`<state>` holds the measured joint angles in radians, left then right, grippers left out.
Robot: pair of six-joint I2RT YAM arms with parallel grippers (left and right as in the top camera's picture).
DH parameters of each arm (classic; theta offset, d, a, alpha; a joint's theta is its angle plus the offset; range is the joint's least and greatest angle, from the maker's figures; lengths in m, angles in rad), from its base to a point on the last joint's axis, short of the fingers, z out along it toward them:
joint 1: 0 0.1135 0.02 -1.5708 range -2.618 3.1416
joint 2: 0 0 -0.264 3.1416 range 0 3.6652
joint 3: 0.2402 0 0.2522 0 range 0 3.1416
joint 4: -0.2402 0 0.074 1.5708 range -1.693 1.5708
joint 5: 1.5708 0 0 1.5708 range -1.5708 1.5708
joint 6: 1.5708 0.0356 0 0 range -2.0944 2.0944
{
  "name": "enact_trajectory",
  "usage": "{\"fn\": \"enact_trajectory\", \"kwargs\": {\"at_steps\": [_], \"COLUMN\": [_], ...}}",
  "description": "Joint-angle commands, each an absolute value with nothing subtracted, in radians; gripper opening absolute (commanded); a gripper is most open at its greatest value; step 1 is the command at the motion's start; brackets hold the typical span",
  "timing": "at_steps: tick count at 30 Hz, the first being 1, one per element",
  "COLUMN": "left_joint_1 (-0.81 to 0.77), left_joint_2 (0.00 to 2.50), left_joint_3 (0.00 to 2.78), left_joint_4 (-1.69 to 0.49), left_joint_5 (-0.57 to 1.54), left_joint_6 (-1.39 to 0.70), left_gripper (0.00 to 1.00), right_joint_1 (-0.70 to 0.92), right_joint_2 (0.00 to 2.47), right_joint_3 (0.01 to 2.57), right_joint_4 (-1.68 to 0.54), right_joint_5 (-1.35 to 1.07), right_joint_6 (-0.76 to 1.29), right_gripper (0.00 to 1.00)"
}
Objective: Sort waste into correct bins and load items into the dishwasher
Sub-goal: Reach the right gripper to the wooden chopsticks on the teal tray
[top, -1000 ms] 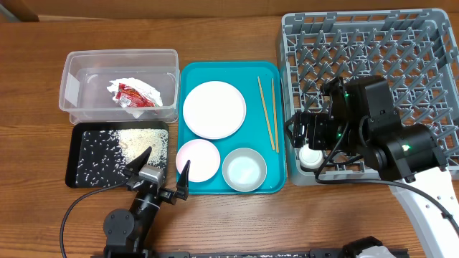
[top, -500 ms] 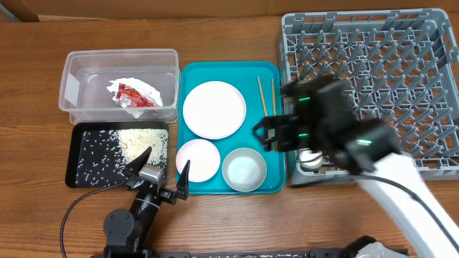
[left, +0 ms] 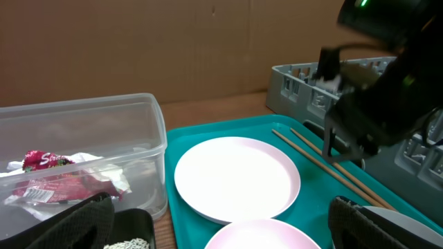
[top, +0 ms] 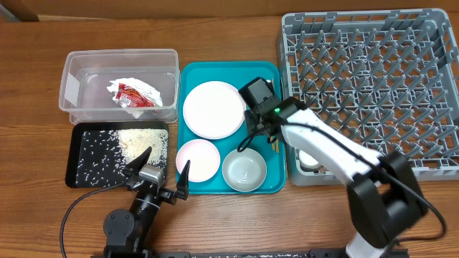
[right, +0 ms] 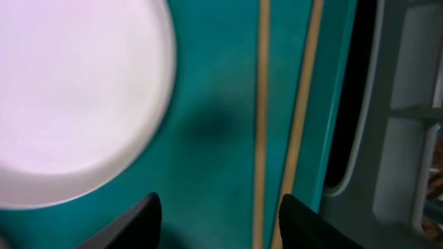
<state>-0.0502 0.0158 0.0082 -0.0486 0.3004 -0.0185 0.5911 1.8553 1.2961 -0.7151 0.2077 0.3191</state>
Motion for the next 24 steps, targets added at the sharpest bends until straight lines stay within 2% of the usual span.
{"fn": "enact_trajectory", "kwargs": {"at_steps": [1,4,9,13,16,24], "left_joint_1": [-0.044,-0.044,-0.044,-0.044,-0.044,-0.044], "left_joint_2": [0.006,0.006,0.006,0.006,0.006,0.006], "left_joint_3": [0.005,0.005,0.005,0.005,0.005,0.005], "left_joint_4": [-0.048,-0.048,-0.048,-0.048,-0.048,-0.048], "left_joint_5": [0.304,0.304,0.304,0.304,0.304,0.304], "left_joint_6": [-0.007,-0.007,-0.006,-0.006,-0.006,-0.006], "left_gripper": [1.0,1.0,1.0,1.0,1.0,1.0], "right_joint_1": [0.552,0.543,0.544,0.556,0.556,0.555], "right_joint_2": [1.924,1.969,2.01,2.022,2.019,1.935], "right_joint_3": [1.295,1.295,1.295,1.295,1.305,1.459], "right_joint_4": [-0.689,-0.677,-0.684,-0.693,-0.714,-0.885], "right_joint_5": [0.203,0.181,0.133,0.13,0.13,0.13], "right_joint_6": [0.244,0.227,0.227,0.227,0.231,0.236], "right_gripper": [0.56,0.55,0.42,0.24,0.05,0.04]}}
